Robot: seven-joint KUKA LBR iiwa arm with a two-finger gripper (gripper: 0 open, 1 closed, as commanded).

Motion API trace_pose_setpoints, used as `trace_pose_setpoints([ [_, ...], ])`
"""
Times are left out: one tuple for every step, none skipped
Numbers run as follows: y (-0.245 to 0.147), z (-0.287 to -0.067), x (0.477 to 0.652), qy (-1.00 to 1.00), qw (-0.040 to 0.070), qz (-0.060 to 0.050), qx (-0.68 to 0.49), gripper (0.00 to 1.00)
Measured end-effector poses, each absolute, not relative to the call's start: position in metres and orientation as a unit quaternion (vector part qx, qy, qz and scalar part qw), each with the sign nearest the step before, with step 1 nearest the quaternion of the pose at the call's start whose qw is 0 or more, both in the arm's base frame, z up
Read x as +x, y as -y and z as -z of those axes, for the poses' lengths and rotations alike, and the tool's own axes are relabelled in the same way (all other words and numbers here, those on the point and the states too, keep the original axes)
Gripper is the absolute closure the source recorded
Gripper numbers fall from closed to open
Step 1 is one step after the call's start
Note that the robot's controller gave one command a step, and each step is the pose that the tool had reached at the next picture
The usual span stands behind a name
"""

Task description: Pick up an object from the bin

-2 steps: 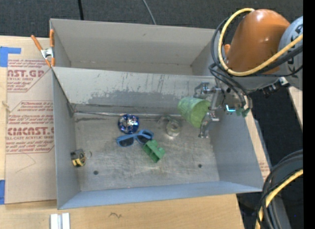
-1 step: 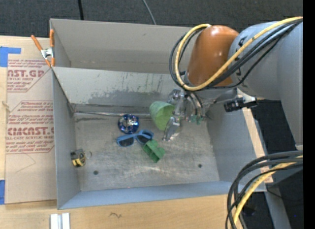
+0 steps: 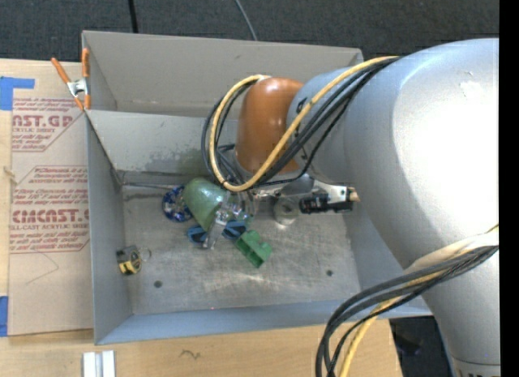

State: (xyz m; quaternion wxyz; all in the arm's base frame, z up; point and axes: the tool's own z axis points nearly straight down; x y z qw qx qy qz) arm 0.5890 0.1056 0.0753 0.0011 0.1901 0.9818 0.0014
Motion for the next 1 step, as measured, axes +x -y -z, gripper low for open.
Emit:
trace_pose_setpoints([
  [-0.1031, -0.0784, 0.5901, -0.982, 0.001, -0.001, 0.191, 1.0],
])
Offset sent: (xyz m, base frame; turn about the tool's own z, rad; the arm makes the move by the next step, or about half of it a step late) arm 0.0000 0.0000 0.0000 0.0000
